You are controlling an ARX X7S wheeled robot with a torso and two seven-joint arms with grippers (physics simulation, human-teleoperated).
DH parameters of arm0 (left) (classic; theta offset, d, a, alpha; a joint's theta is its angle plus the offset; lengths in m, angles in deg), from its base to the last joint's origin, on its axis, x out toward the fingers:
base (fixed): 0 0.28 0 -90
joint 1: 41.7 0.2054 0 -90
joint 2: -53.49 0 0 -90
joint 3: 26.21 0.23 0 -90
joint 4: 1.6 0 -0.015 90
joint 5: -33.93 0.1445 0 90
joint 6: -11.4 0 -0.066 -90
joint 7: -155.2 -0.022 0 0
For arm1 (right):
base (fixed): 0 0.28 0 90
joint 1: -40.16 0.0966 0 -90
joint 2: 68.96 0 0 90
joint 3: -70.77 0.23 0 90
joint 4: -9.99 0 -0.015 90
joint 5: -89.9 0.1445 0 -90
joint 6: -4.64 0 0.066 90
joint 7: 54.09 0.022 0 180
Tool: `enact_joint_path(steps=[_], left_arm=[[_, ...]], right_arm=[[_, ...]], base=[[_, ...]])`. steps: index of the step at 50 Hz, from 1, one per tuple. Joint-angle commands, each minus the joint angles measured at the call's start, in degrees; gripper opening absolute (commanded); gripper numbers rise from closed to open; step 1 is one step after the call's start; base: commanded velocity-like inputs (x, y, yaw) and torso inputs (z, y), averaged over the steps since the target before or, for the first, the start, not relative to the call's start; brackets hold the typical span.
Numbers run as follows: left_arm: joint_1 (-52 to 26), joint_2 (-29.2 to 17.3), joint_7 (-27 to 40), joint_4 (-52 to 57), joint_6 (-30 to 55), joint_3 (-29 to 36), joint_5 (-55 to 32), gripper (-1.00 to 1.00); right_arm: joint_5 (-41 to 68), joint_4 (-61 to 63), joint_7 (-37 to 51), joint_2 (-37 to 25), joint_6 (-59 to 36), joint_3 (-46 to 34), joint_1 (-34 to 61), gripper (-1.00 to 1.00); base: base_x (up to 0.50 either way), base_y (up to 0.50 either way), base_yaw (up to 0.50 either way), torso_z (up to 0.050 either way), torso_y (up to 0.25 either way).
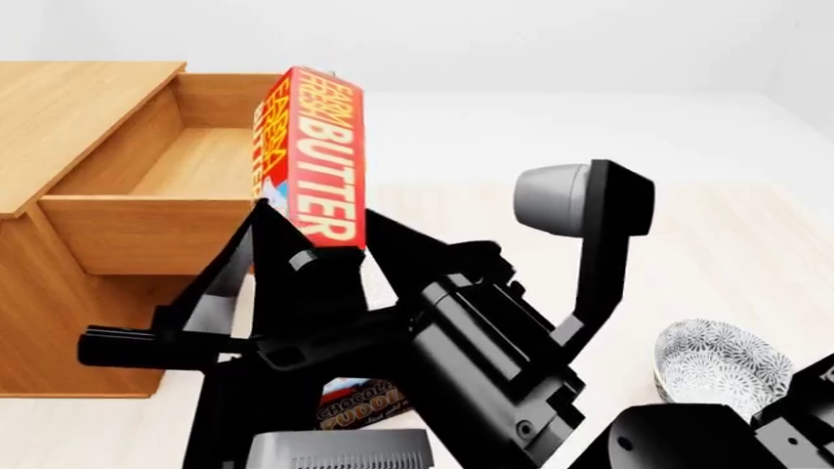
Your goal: Put the butter at the back in the top drawer of the cabinet and close it.
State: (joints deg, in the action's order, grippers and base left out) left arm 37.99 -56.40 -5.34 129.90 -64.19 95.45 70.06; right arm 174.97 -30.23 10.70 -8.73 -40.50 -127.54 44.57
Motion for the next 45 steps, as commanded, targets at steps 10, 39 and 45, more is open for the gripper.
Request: enact_joint_path(steps=[10,39,45], left_arm=[[-0.09,-0.38,-0.8,-0.38,-0.21,1.13,-1.61,-1.0],[-3.38,-2.01,-2.04,0.06,2.73,-3.7,-3.67,-1.0],[-3.65,-2.32,-1.99,-0.09,2.97,-4.33,-3.9,-1.0]], right_arm=[[-2.1,2.06,-0.57,-0.75,-1.68,4.12,1.81,1.0],[-15.69,10.2,10.68,-9.32,15.05,-19.01,24.03,1.0],[-16.01,10.2,9.07,-13.96,15.09,-21.87,25.21,1.0]], base=[[0.0,0.0,0.0,0.001,0.001],[0.0,0.0,0.0,0.0,0.001],[0.0,0.0,0.0,0.0,0.002]])
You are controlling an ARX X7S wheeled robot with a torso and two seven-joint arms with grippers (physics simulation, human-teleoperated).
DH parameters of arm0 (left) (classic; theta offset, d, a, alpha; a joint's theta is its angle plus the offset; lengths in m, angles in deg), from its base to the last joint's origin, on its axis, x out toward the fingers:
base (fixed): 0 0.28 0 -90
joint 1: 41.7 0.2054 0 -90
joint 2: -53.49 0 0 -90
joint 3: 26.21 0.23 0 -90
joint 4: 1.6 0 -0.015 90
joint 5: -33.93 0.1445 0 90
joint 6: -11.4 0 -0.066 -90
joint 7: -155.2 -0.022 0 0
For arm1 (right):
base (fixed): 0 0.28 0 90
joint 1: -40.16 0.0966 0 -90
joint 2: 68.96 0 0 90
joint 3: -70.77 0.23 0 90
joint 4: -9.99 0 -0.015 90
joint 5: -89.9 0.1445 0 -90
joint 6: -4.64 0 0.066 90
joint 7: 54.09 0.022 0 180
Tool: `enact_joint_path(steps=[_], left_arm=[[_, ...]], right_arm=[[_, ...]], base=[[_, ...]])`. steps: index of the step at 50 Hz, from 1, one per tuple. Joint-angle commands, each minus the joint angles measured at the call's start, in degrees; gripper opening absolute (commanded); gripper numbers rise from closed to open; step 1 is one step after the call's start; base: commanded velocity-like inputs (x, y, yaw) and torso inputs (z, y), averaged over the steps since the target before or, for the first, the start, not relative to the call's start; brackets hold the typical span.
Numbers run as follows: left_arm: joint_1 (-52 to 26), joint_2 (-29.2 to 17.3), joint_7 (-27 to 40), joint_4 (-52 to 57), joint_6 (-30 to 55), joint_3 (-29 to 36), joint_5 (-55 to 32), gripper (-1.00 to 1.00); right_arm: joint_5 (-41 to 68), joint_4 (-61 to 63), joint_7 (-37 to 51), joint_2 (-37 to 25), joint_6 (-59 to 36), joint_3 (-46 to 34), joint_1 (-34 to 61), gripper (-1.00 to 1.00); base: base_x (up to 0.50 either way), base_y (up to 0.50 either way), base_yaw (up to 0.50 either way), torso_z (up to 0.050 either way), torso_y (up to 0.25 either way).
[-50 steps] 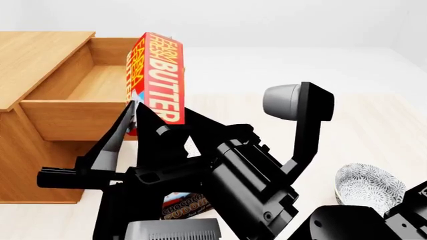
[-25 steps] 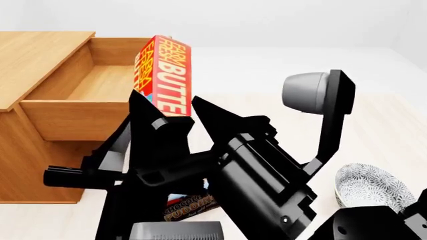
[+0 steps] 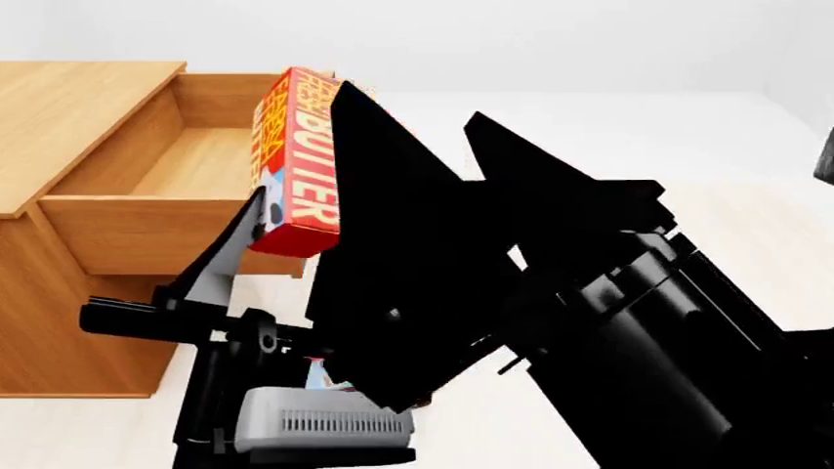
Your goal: Put the butter at the back in the top drawer of the cabinet and close it.
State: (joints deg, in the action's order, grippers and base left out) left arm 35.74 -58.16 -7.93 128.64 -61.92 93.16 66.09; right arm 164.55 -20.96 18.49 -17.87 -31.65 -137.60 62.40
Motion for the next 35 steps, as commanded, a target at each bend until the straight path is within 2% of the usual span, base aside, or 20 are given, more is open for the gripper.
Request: enact_joint_path(steps=[1,14,26,35], left_arm=[[-1.43,-0.58,0.58,1.22,0.78,-2.07,0.12,-1.0],[-1.49,-1.23,-0.08,3.39,2.1,-3.57,-0.04,-1.0],[-2.05,-2.52,-1.3,5.33,3.35,-6.2,-1.69,-1.0],[-2.82,-3.42,-3.36,7.59,4.12,-12.66,-10.95,-1.0]], right_arm=[[-5.53,0.94,1.03,-5.35,6.24,-12.12,7.61,1.0],[-7.07,0.66,-0.42,-16.82,4.76,-20.41,14.35,1.0],[-16.66,-0.42,10.32,-21.81,-8.12,-20.08,16.07,1.0],[-23.11,-1.19,17.13,-23.85,-16.51,-17.85,12.29,1.0]], base=[[0.0,0.0,0.0,0.0,0.0],[0.0,0.0,0.0,0.0,0.001],[0.0,0.0,0.0,0.001,0.001],[0.0,0.0,0.0,0.0,0.001]])
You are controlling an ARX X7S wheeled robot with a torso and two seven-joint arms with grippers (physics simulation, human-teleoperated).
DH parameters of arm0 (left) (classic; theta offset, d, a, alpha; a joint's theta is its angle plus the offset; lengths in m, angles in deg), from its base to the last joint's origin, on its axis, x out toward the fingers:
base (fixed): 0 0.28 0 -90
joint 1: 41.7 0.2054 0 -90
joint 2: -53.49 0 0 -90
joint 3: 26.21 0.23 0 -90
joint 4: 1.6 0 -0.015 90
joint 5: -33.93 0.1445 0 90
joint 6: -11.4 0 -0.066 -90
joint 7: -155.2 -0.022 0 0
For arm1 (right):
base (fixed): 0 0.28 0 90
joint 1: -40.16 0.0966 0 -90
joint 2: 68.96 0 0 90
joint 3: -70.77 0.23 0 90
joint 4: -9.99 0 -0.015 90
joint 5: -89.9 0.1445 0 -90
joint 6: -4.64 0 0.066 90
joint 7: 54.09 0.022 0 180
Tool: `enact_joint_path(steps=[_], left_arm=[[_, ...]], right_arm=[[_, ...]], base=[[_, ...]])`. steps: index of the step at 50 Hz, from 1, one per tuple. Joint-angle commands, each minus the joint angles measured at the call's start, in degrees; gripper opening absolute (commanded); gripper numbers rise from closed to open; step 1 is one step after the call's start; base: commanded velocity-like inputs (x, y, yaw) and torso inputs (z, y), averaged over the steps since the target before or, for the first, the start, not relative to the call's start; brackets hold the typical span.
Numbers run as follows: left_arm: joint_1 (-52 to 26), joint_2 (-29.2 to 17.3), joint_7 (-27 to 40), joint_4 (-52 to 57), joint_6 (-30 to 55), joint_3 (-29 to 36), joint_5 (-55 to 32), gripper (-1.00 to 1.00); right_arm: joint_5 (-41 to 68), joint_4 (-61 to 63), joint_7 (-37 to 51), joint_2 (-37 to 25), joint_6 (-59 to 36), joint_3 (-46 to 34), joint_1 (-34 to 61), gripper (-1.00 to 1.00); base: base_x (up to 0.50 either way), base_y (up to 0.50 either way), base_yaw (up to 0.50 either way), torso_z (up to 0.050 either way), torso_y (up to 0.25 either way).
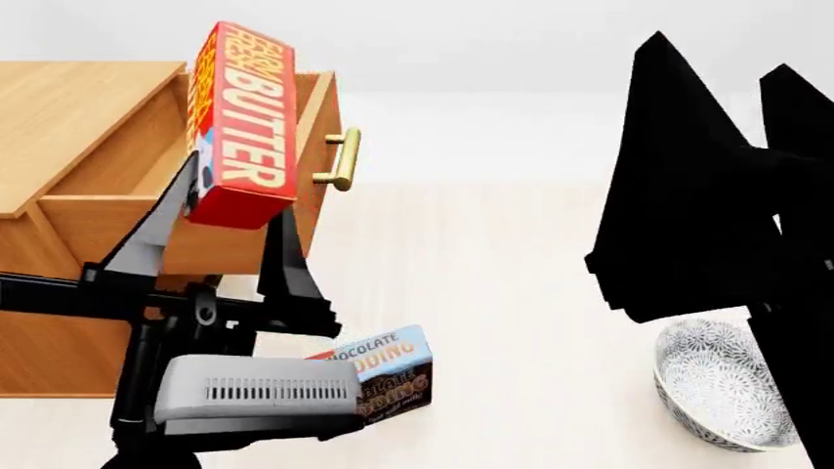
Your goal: Put the butter at the back in the top drawer of the cabinet and close it.
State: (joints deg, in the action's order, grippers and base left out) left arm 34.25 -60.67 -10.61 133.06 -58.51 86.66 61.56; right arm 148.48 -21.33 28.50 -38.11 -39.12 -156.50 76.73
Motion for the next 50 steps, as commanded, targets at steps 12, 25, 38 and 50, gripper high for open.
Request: enact_joint_path(steps=[12,25,38,50], left_arm=[[-9.05,0.62,-6.01,-0.3,5.61,-15.15,-22.22,-1.0],[-22.22,2.24,-11.36,-10.07,13.99,-16.01,-28.97,-1.0],[-31.66,4.67,-12.69,-22.55,16.34,-16.33,-31.73,-1.0],[-36.66,5.89,-11.29,-32.18,14.54,-15.32,-30.38,-1.0]], right_arm=[[-9.0,-1.67,6.64,-5.19,-13.63,8.9,-11.66,1.0],[-7.97,-0.27,6.63,-4.34,-17.07,13.27,-14.43,1.0],[-7.38,0.61,6.56,-3.61,-19.48,16.0,-16.55,1.0],[-8.65,-0.63,5.73,-3.27,-19.23,17.45,-20.37,1.0]], base=[[0.0,0.0,0.0,0.001,0.001],[0.0,0.0,0.0,0.0,0.001],[0.0,0.0,0.0,0.001,0.002],[0.0,0.0,0.0,0.0,0.001]])
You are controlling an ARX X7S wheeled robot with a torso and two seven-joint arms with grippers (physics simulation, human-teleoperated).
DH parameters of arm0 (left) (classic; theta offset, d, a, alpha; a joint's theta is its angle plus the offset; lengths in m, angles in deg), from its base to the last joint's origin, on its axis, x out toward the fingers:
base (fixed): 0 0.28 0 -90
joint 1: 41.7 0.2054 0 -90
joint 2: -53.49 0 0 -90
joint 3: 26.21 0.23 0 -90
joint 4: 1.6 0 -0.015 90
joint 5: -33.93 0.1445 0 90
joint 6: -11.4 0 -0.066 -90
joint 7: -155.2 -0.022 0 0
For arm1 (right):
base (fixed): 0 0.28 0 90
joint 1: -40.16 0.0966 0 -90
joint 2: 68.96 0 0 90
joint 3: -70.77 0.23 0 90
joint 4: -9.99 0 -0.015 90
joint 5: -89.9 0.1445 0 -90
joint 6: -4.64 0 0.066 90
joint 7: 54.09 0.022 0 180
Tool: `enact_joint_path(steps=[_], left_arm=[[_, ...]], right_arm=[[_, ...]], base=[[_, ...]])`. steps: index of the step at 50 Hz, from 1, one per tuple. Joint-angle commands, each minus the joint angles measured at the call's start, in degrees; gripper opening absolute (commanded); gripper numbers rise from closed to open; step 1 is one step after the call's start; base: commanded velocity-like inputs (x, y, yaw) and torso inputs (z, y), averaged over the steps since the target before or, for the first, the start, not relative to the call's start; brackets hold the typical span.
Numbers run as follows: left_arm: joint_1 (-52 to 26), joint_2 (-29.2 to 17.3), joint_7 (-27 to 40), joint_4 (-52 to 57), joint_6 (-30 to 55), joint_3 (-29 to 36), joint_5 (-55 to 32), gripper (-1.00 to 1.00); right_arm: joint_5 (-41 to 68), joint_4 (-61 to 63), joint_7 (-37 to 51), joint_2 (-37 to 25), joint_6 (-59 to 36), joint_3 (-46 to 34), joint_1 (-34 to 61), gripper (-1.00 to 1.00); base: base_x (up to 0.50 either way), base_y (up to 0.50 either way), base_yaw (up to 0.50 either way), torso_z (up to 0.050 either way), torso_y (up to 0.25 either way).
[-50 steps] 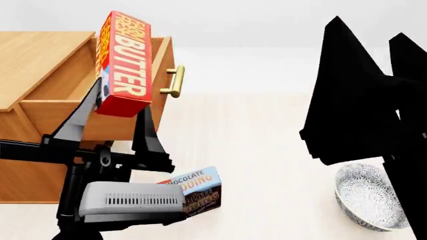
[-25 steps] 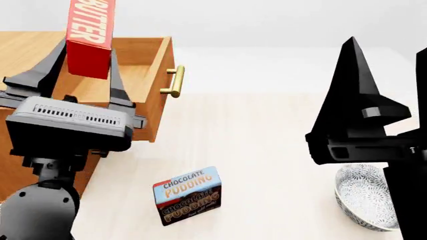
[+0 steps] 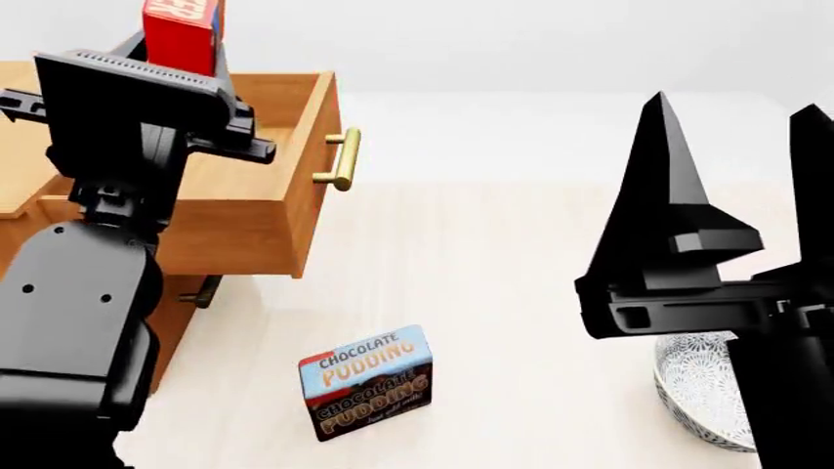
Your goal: Put the butter at the back in the top drawer of the cabinet and close it.
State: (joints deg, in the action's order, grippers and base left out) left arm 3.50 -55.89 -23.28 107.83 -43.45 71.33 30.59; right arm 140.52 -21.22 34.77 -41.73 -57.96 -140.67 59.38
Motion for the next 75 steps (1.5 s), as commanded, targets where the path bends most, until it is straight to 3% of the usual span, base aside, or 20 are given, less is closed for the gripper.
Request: enact_joint_path(steps=[1,28,53,75], left_arm=[[-6.25,1.15,1.44,-7.59,-0.59,0.25,0.77,-1.0],[-14.9,5.05,-0.58,-19.45,8.4,-3.3,-5.68,-1.0],[-19.08,3.85,0.58,-27.05,15.41,4.11,-1.32,-1.0],[-19.76,3.66,1.48,-30.84,15.4,3.16,-1.65,-1.0]], right_arm=[[-0.68,-0.82,-0.6,0.38,-0.38,1.73,-3.19,1.0],[-0.33,0.09,-0.56,-0.36,-1.86,4.44,-5.12,1.0],[1.35,0.69,-1.31,-0.8,-1.92,5.71,-4.82,1.0],[0.21,-0.27,-1.18,0.65,-1.67,6.5,-7.35,1.0]], base=[[0.0,0.0,0.0,0.0,0.0],[0.0,0.0,0.0,0.001,0.002],[0.0,0.0,0.0,0.0,0.002],[0.0,0.0,0.0,0.0,0.001]])
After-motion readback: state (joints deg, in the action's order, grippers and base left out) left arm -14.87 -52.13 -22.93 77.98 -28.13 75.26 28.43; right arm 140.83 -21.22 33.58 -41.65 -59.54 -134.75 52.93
